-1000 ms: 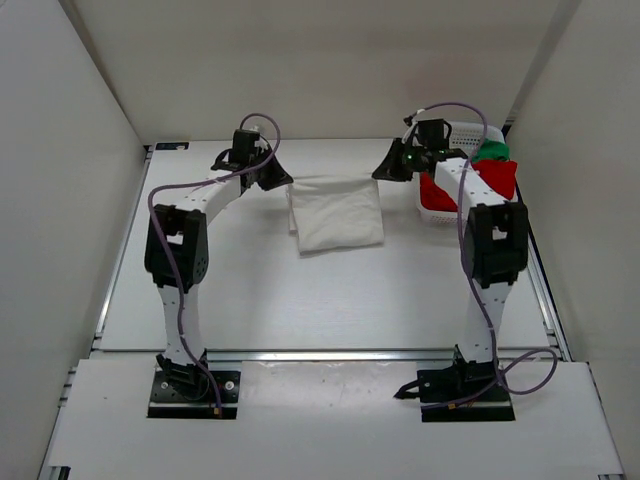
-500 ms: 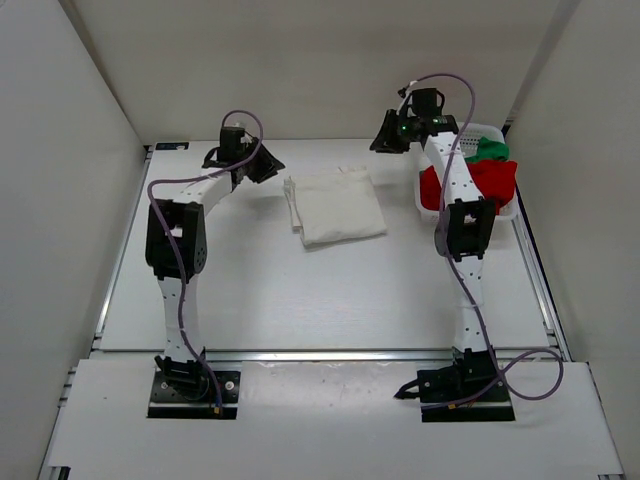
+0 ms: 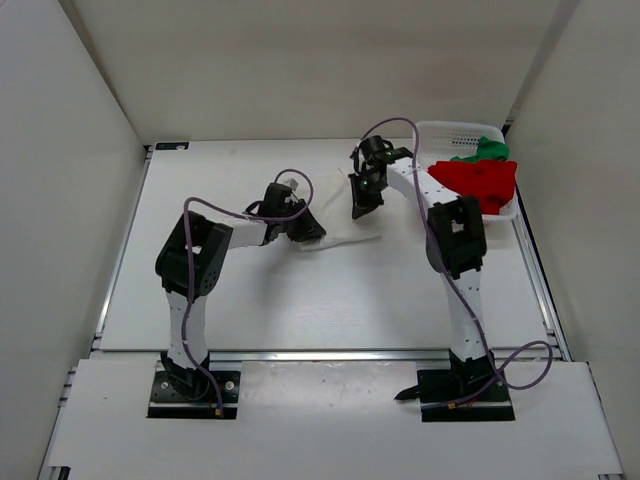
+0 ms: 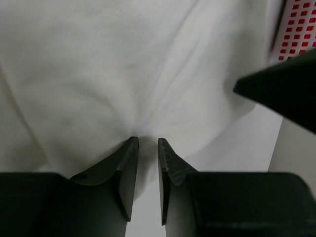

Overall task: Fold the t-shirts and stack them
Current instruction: Smooth out wrinkles on the folded tshirt

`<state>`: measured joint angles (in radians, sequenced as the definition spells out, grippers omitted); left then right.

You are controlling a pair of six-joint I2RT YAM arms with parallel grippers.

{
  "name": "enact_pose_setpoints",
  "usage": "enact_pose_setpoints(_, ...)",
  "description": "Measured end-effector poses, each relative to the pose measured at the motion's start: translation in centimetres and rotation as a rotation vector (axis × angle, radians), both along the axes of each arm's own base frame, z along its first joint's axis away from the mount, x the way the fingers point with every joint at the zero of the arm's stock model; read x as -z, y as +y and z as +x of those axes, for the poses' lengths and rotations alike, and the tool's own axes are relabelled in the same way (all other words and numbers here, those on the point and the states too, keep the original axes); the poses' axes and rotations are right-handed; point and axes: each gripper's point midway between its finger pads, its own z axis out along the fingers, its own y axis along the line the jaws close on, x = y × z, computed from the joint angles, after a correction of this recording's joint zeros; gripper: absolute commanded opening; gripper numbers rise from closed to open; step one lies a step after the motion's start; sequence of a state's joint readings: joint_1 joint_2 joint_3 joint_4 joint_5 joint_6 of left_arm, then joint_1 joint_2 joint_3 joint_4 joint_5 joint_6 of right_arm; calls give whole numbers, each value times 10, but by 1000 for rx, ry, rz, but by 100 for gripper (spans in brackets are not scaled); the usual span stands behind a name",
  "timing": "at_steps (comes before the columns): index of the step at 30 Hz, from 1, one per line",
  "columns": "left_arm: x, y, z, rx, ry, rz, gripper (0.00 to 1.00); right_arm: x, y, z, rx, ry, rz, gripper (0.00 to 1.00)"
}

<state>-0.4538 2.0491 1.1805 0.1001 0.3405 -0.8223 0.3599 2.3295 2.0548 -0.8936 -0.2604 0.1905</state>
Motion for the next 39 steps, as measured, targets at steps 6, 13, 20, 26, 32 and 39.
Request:
enact_pose_setpoints(6, -2, 27, -31, -38, -6, -4, 34, -28, -35, -53, 71, -81, 51, 1)
enact_pose_setpoints(13, -14, 26, -70, -1, -5, -28, 36, 22, -35, -98, 102, -46, 83, 0)
enact_pose_setpoints(20, -64, 17, -40, -5, -107, -81, 36, 25, -27, -116, 99, -25, 124, 0)
enact_pose_setpoints(26, -92, 39, 41, -111, -191, -107, 35, -21, -8, -79, 83, -153, 214, 0)
enact_pose_setpoints(32, -44, 92, 94, -244, -107, -51, 35, -36, 22, 0, 66, -234, 320, 0)
enact_pose_setpoints(39, -7, 116, 100, -281, -20, -8, 35, 10, 28, 69, 109, -179, 318, 0)
